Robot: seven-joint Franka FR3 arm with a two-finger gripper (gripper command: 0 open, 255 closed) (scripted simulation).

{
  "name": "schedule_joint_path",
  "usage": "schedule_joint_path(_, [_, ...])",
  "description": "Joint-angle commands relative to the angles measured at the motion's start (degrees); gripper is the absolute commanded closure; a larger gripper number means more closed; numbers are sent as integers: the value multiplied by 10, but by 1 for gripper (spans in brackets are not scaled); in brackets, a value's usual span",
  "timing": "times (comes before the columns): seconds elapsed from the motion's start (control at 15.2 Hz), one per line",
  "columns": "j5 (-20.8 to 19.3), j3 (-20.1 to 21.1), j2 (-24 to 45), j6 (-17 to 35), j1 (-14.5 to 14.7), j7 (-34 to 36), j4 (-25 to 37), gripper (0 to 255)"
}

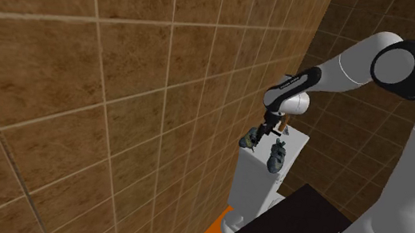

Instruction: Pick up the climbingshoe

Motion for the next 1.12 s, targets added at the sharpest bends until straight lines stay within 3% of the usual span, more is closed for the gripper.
schedule_joint_path(0.0, [21,11,48,12,-12,-24,34,0])
schedule_joint_path(0.66, [48,32,111,57,-29,-48,50,0])
schedule_joint_path(0.73, [49,32,111,57,-29,-48,49,255])
schedule_joint_path(1.06, [49,32,111,57,-29,-48,49,255])
